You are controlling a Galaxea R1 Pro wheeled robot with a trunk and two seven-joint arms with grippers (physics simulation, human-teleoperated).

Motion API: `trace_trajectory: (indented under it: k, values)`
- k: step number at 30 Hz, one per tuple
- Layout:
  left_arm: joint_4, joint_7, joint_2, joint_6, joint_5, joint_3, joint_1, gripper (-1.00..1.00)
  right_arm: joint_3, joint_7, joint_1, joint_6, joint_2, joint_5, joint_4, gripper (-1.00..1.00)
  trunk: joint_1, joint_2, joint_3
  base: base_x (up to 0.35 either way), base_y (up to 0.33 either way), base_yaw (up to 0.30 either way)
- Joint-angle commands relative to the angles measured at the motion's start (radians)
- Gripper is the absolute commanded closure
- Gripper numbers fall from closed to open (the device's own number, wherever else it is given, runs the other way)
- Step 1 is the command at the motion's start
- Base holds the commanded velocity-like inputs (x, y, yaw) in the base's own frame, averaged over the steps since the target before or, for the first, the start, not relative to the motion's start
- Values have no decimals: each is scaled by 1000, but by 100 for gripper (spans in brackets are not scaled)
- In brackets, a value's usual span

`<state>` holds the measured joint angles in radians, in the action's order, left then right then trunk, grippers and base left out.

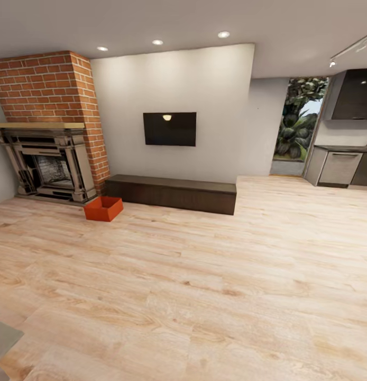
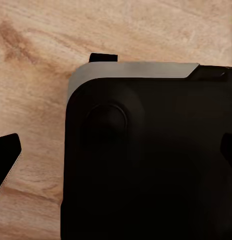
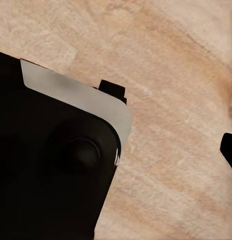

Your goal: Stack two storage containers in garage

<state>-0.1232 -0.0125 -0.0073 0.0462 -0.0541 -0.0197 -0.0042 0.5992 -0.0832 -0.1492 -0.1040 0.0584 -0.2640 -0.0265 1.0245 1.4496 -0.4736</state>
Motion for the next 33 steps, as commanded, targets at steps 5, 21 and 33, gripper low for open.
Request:
trace_trajectory:
  k: [5, 21, 33]
  values:
    - [0, -1, 0, 3, -6, -1, 0, -100, 7, -6, -1, -5, -1, -10, -3, -100, 1, 0, -1, 321, 0, 0]
    - [0, -1, 0, 3, -6, 0, 0, -100, 8, -6, -1, -5, -2, -9, -3, -100, 1, 0, -1, 321, 0, 0]
    - [0, -1, 0, 3, -6, -1, 0, -100, 8, -6, -1, -5, -1, -9, -3, -100, 1, 0, -1, 321, 0, 0]
